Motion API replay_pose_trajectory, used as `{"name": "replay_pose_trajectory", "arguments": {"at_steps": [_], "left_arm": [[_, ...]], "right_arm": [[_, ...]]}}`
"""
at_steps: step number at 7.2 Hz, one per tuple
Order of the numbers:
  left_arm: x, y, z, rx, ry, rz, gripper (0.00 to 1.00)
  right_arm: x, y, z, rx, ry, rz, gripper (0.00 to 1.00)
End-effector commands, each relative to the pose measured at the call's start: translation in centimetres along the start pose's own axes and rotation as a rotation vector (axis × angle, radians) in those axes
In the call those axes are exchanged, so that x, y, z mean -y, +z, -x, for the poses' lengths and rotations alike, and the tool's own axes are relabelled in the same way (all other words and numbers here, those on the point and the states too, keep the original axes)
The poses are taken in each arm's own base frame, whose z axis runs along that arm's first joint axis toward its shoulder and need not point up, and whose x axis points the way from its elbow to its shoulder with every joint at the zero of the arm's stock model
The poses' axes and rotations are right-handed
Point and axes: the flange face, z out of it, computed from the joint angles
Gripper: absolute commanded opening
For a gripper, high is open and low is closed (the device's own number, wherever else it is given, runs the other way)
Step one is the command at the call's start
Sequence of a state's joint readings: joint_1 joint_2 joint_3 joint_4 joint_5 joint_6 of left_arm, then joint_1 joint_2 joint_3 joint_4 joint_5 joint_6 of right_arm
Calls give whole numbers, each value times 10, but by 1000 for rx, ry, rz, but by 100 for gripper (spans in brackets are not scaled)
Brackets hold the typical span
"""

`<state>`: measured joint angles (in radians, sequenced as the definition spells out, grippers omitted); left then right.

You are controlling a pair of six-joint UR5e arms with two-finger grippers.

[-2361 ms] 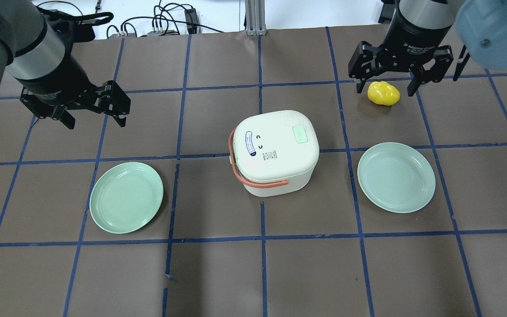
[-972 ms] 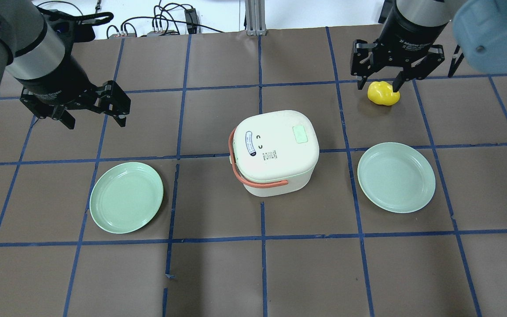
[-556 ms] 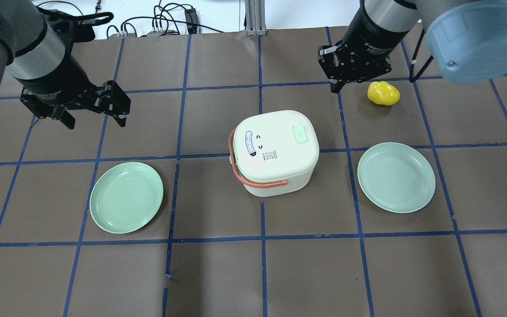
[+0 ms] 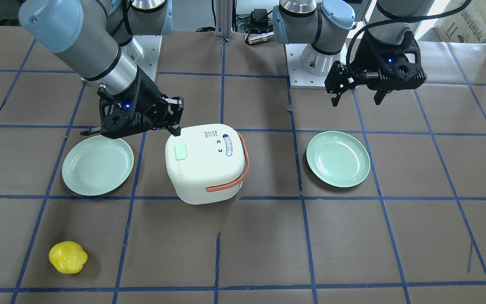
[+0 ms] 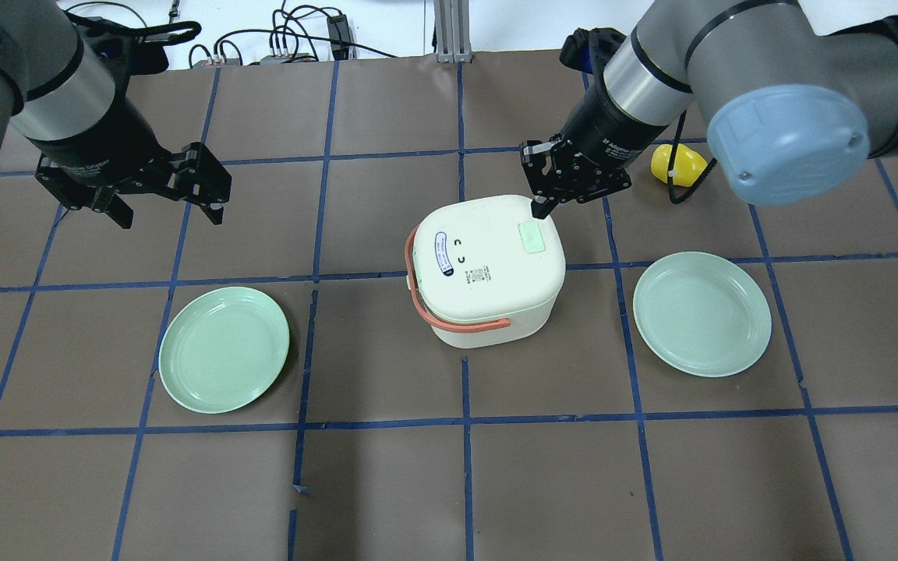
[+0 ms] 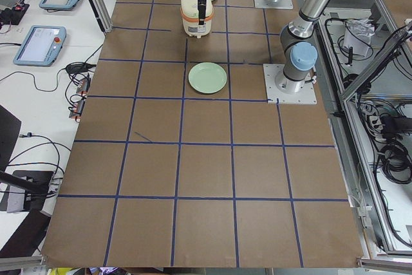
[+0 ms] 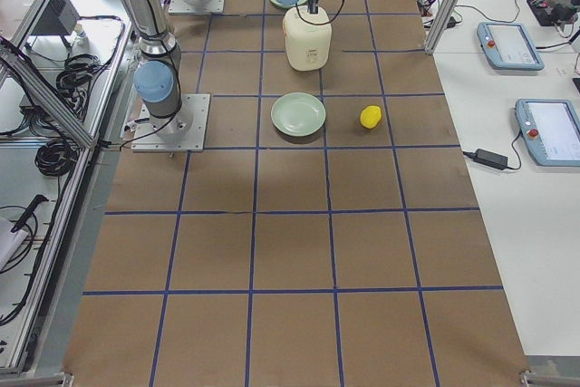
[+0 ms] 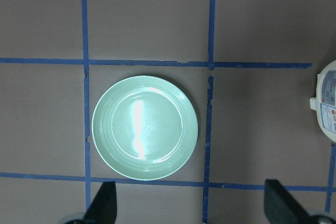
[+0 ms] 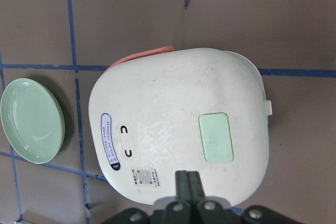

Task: Press rice cooker button
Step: 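Move the right gripper over the rice cooker's green lid button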

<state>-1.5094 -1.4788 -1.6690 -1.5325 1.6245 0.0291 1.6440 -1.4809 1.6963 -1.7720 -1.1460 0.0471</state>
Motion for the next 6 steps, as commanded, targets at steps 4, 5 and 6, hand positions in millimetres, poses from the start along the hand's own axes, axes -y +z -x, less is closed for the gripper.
{"name": "replay_pose_trajectory", "arguments": {"at_steps": [4,5,6], "left_arm": [[0,0,0,0,0,0,100],[0,0,0,0,0,0,100],[0,0,0,0,0,0,100]], "right_arm": [[10,21,-12,55,-28,19,3],[12,19,-19,56,-24,12,3],[13,19,-23,56,-26,11,3]]}}
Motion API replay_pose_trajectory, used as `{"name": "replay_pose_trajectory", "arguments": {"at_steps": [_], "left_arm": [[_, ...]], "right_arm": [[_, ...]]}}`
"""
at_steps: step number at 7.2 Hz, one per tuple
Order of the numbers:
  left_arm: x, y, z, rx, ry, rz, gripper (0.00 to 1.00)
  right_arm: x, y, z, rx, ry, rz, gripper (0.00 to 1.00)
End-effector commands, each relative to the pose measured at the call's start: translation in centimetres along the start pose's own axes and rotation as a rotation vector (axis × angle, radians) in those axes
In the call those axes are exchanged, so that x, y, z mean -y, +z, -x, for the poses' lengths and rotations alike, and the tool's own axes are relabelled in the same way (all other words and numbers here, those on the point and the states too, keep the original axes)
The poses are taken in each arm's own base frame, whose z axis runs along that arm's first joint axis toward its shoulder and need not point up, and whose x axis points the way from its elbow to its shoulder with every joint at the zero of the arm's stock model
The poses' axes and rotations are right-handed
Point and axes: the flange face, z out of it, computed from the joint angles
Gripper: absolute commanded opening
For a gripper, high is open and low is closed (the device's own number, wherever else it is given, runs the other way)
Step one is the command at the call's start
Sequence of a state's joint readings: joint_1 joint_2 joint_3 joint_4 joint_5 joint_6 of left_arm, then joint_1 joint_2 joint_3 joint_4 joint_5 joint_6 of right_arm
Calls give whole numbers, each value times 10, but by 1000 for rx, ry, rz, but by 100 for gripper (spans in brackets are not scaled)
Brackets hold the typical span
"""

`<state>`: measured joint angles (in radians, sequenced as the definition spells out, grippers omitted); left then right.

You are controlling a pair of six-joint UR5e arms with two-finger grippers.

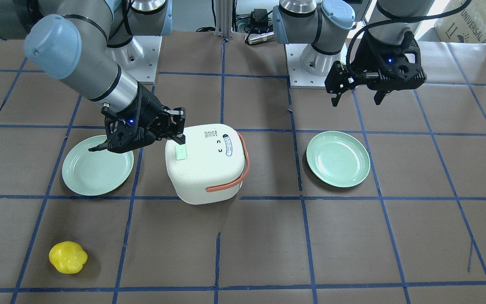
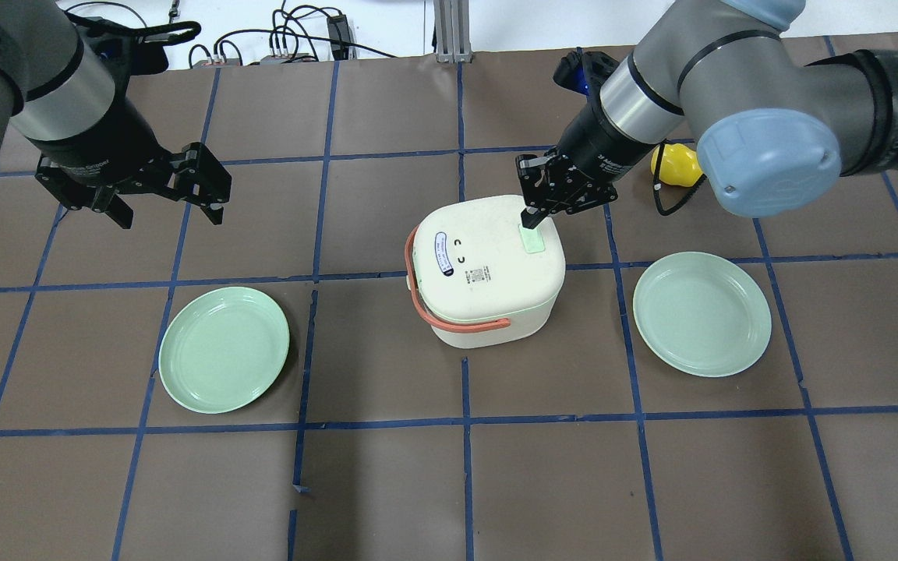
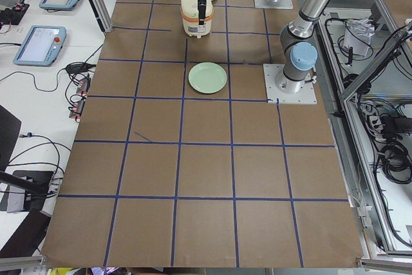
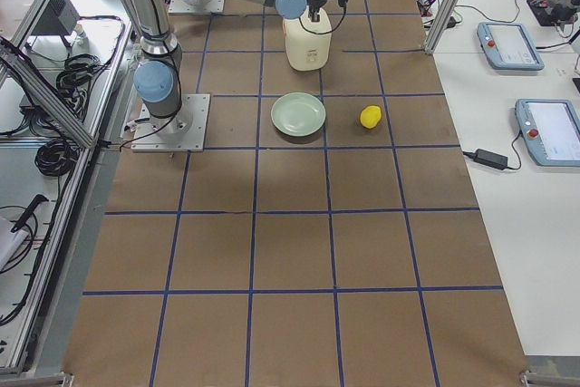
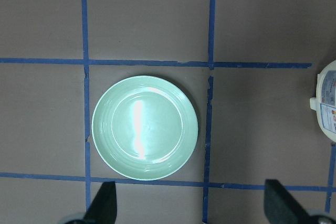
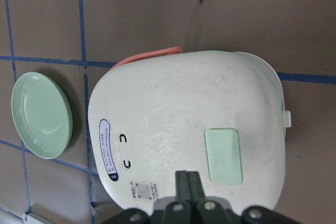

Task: Press rice cooker button
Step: 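Press down on the green lid button with the right gripper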

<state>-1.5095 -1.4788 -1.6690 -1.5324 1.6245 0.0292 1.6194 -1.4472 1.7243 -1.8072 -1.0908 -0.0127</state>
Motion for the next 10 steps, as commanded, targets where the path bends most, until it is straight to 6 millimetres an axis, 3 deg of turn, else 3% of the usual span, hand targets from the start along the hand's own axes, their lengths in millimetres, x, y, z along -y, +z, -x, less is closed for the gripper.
{"name": "replay_pose_trajectory", "arguments": {"at_steps": [1,3,10], "left_arm": [[0,0,0,0,0,0,100],[0,0,0,0,0,0,100],[0,0,0,0,0,0,100]], "right_arm": [[0,3,-8,0,-6,-3,3],[0,15,-12,2,-15,-7,4],[6,21,-15,3,-38,-16,4]]}}
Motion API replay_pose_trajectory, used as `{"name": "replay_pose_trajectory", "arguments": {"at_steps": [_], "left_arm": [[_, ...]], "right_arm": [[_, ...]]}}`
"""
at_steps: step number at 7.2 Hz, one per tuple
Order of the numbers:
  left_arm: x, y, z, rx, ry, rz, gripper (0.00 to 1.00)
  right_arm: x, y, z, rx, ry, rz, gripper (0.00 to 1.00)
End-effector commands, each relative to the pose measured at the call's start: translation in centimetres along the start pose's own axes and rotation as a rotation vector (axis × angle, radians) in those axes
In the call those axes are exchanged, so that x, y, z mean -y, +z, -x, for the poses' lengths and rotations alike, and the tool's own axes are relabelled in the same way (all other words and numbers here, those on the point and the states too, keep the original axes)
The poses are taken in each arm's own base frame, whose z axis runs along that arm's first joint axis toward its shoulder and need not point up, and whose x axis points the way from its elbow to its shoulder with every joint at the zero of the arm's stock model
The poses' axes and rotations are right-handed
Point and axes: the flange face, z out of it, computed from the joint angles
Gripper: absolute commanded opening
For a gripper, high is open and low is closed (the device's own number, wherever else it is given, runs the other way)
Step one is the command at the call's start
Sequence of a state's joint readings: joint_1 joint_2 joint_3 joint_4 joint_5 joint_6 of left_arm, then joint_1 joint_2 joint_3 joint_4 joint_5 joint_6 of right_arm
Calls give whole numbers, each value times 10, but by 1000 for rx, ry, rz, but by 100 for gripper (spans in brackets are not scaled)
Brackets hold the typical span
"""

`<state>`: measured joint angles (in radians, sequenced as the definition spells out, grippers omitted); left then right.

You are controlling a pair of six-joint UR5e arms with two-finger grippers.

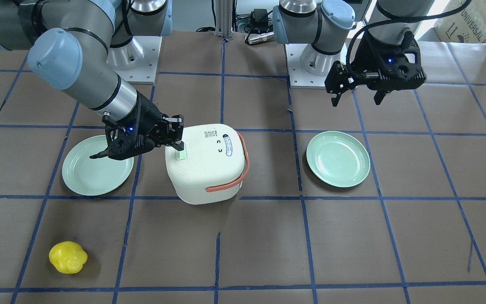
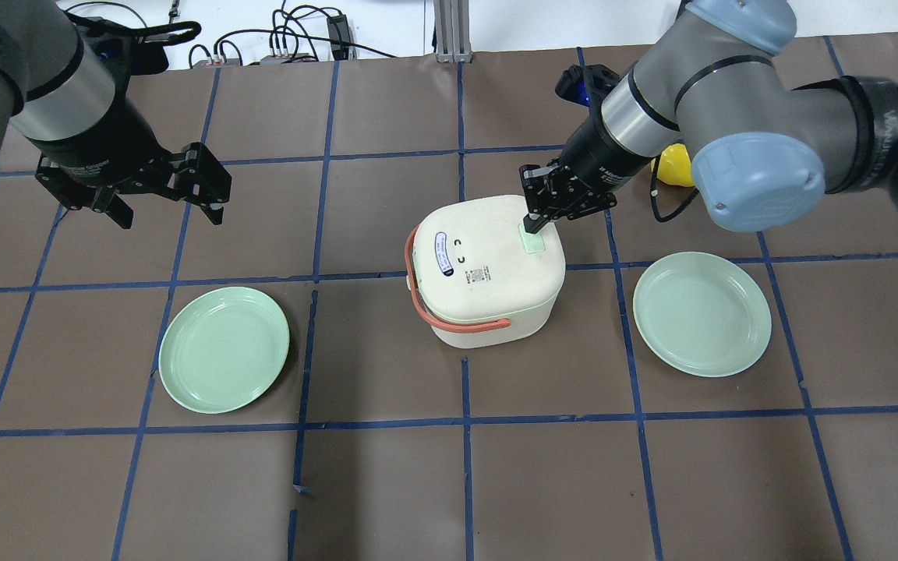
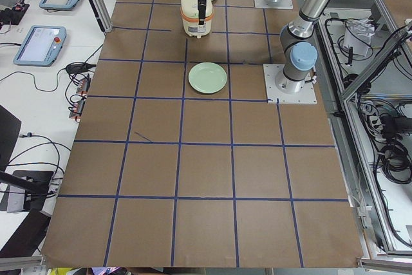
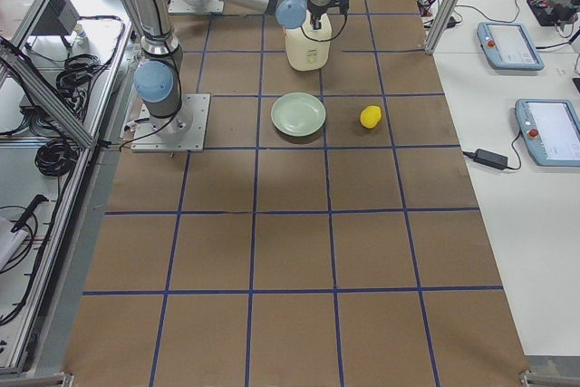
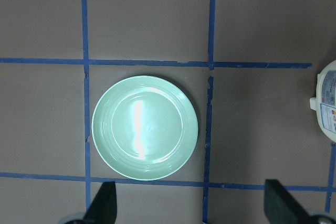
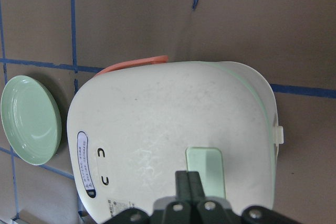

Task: Press rice cooker button
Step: 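Press down on the green lid button with the right gripper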

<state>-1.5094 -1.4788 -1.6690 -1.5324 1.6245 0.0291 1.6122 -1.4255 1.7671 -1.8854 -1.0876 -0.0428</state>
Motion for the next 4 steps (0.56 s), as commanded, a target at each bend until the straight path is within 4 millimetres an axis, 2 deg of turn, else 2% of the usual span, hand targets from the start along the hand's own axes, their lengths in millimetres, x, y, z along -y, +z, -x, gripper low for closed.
{"name": "replay_pose_trajectory", "arguments": {"at_steps": [1,4], "left_arm": [[0,0,0,0,0,0,100],[0,0,0,0,0,0,100]], "right_arm": [[1,1,-1,0,-15,-2,4],[0,7,-4,0,-32,0,5]]}}
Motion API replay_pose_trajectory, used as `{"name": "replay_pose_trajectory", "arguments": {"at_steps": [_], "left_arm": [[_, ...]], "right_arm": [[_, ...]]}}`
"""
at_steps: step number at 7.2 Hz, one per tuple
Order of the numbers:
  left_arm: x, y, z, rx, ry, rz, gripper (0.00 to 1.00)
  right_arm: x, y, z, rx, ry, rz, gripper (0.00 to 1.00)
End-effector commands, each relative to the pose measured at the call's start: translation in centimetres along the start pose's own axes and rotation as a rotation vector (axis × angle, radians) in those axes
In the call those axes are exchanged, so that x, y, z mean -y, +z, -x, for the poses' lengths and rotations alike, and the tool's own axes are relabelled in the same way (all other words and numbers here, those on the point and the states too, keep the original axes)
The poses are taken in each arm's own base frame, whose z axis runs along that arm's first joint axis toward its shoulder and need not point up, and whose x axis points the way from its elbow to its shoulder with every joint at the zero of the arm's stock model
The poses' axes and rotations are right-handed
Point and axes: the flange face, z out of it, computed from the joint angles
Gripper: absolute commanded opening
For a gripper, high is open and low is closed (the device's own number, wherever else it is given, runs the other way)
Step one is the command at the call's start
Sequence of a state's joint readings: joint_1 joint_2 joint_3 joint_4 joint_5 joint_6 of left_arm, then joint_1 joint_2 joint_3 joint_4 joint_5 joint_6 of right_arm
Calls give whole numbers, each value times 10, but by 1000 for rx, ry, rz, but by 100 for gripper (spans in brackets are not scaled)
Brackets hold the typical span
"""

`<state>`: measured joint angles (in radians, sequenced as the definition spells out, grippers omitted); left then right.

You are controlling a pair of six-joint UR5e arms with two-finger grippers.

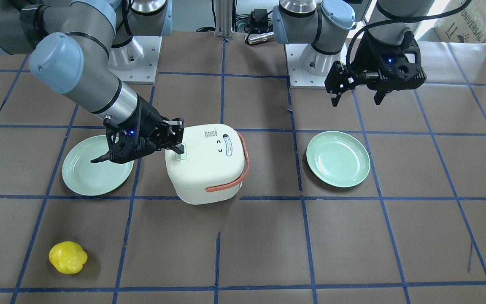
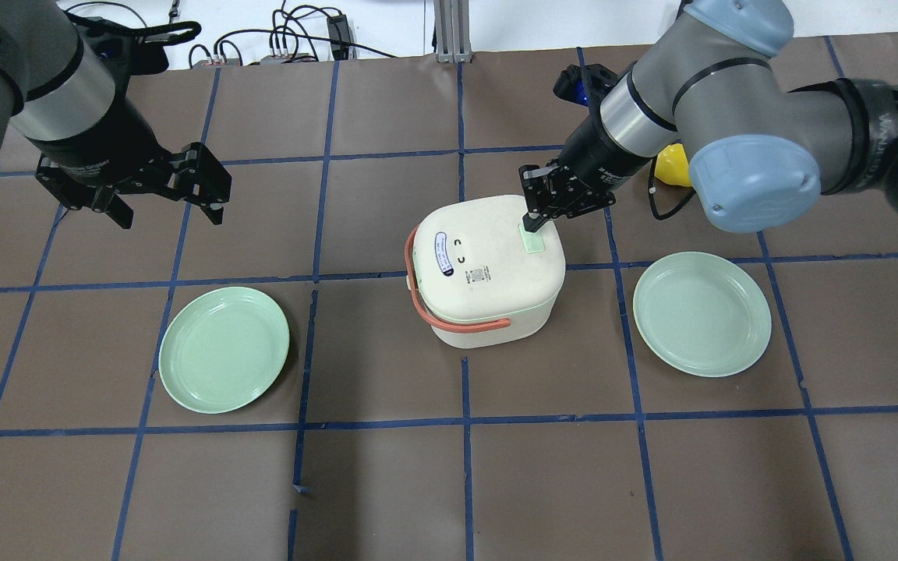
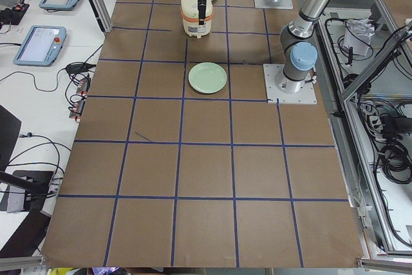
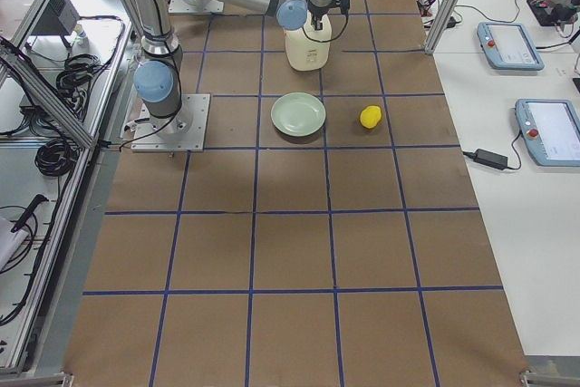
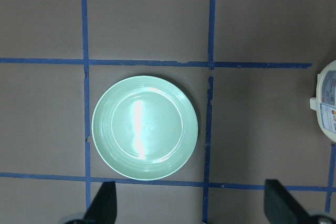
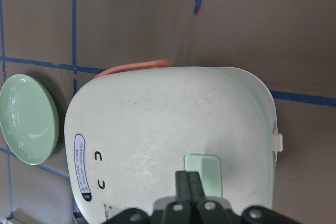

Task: Press rice cooker button
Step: 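Press down on the green lid button with the right gripper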

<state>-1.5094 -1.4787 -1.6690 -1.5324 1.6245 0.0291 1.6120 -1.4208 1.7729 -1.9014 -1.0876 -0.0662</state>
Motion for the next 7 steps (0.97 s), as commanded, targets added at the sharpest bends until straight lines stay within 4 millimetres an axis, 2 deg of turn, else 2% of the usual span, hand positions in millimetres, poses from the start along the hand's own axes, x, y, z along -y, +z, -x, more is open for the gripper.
{"name": "replay_pose_trajectory", "arguments": {"at_steps": [1,4,7], "left_arm": [[0,0,0,0,0,0,100],[0,0,0,0,0,0,100],[0,0,0,0,0,0,100]], "right_arm": [[-2,4,-3,1,-10,-2,5],[-2,6,-4,1,-14,-4,5],[-1,15,-8,21,-19,-11,5]]}}
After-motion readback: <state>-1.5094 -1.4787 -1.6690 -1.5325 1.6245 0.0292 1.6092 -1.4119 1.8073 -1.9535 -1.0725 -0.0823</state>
